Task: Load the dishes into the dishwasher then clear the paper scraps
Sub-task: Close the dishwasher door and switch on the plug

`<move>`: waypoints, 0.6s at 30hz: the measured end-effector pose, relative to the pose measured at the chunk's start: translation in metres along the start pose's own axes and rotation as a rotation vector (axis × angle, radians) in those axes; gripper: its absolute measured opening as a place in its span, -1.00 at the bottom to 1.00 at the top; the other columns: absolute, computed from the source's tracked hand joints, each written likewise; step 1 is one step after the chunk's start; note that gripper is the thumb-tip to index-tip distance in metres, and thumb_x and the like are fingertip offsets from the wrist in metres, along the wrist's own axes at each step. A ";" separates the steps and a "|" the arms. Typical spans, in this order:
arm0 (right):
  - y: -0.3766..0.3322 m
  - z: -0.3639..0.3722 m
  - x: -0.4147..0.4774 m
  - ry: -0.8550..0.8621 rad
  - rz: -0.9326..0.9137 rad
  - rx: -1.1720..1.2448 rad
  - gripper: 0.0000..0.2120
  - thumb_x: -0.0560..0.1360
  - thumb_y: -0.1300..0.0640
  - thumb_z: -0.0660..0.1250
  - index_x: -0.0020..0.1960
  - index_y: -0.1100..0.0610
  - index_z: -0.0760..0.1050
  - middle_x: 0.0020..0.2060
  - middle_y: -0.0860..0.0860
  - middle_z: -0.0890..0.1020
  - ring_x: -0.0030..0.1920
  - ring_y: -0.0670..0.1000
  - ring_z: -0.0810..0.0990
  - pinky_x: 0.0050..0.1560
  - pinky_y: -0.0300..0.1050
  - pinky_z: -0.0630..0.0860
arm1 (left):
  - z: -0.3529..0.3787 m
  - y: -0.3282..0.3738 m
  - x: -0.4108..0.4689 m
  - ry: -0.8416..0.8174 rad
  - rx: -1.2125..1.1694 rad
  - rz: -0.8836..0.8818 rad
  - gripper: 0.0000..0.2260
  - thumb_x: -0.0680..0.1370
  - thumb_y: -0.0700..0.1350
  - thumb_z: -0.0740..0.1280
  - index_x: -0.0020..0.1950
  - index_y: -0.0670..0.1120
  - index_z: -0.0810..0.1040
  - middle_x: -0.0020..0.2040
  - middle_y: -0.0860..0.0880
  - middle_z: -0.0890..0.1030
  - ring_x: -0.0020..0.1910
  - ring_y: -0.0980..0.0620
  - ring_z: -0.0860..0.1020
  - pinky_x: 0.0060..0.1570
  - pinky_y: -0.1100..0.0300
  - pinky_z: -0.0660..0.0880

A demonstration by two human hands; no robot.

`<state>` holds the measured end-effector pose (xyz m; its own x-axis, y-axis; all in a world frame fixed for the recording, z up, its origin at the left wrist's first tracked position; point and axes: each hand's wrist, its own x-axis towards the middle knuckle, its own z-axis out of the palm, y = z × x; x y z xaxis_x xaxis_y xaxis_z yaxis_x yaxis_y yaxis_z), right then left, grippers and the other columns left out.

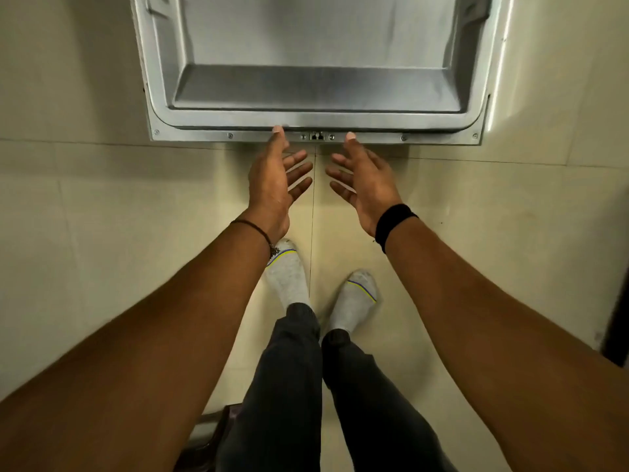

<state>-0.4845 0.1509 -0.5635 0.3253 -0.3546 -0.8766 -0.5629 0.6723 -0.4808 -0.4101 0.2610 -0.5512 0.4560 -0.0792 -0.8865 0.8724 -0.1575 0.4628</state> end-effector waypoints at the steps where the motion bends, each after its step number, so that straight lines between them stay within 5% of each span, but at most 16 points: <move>1: 0.008 -0.001 0.010 0.003 0.014 0.006 -0.58 0.59 -0.21 0.32 0.27 0.07 0.53 0.14 0.02 0.67 0.08 -0.01 0.70 0.03 -0.09 0.65 | -0.002 -0.009 0.011 0.002 -0.018 -0.003 -0.50 0.66 0.26 0.18 0.42 -0.06 0.47 0.20 -0.05 0.68 0.09 0.03 0.70 0.06 0.10 0.65; 8: 0.035 -0.003 0.063 -0.058 0.008 0.075 -0.26 0.53 -0.45 0.16 0.57 -0.09 0.24 0.37 0.07 0.51 0.22 0.03 0.63 0.24 0.03 0.60 | -0.003 -0.035 0.072 -0.024 -0.150 -0.007 -0.29 0.60 0.40 0.13 0.61 -0.02 0.26 0.39 -0.12 0.54 0.26 -0.04 0.60 0.26 0.00 0.58; 18: 0.024 -0.002 0.078 -0.093 -0.028 0.185 -0.33 0.52 -0.46 0.18 0.55 -0.24 0.23 0.47 0.03 0.42 0.32 0.04 0.55 0.26 0.03 0.58 | 0.010 -0.027 0.093 -0.019 -0.357 0.021 -0.26 0.54 0.44 0.20 0.58 0.02 0.30 0.39 -0.14 0.49 0.28 -0.07 0.56 0.32 -0.02 0.52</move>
<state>-0.4744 0.1383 -0.6437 0.4126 -0.3187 -0.8533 -0.4066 0.7738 -0.4857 -0.3928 0.2482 -0.6465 0.4737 -0.0972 -0.8753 0.8711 0.1975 0.4495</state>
